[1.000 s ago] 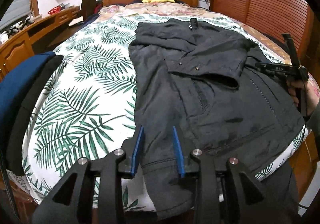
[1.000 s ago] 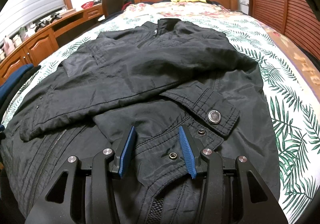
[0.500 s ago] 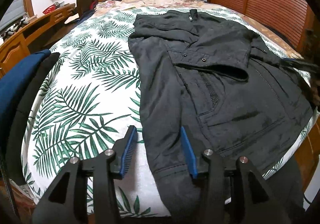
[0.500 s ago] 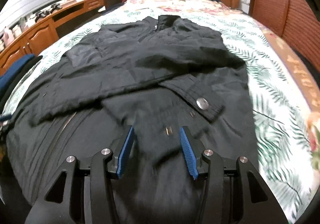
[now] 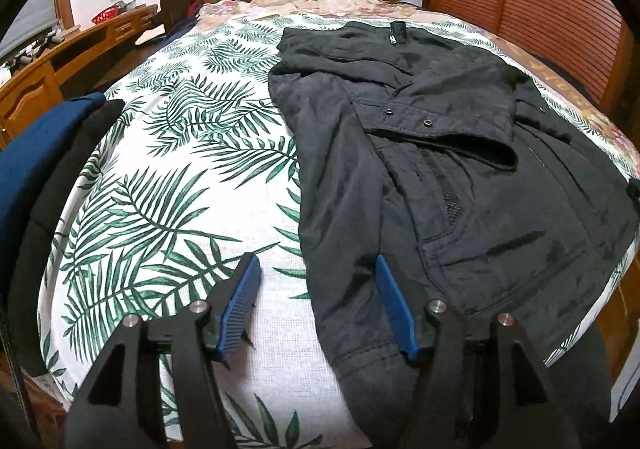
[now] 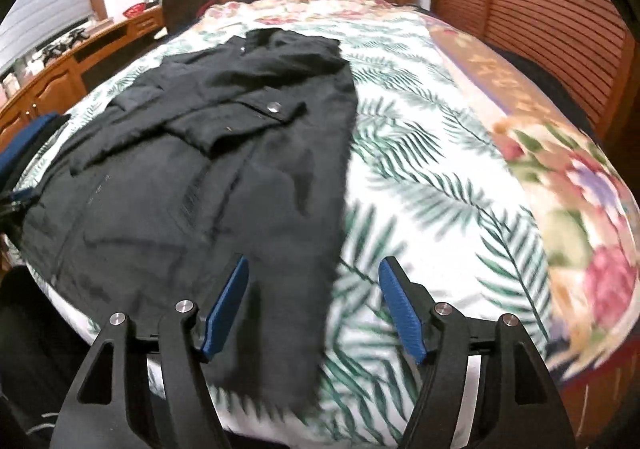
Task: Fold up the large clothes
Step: 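Move both grippers to the jacket hem and close them on it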
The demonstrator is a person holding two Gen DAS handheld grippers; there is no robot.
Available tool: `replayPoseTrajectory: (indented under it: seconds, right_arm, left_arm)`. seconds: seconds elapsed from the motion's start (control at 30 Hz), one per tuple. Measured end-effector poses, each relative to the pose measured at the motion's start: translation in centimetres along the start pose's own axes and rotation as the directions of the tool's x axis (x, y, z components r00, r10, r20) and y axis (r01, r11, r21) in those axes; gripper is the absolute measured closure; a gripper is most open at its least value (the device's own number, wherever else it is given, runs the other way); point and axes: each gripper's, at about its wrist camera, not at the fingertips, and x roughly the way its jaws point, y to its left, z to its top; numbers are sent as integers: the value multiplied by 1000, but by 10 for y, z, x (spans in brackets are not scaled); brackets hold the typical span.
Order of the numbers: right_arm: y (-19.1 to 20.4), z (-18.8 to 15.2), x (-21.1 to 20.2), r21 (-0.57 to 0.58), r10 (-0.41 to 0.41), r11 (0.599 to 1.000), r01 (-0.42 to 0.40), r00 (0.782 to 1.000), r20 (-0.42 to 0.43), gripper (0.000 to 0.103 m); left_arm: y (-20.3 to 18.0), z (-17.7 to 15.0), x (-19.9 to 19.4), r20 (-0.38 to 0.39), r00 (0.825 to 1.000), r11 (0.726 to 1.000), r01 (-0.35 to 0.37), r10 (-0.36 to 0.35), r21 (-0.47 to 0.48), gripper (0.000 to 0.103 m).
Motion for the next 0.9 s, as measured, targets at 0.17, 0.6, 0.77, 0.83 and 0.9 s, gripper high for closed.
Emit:
replayPoseTrajectory:
  seconds: [0.17,0.6,0.77,0.83,0.9]
  right_arm:
    - [-7,-11,2,27,34,999,-34,999,-21,31]
    - [19,3,-5,17,137,990,-137,990,34,69]
    - [20,3,2,21,113,993,-113,994,9,68]
    - [20,4,9,27,102,994,-102,995,-6,68]
    - [20,0,13,24,93,995,-93,995,-17,67]
  left_arm:
    - [-2,-1,-6,-5,1000,1000,-7,7,-1,42]
    - [-10,-32,-47,-7,991,991,134,-134,-2,61]
    - [-3,-37,-45,-13,988,988,153,-153,-36,61]
    - [-1,-37,-46,-10,987,986,159,-160,-42,60]
    - [-2,-39,-45,-8,988,987,156,-157,-40,60]
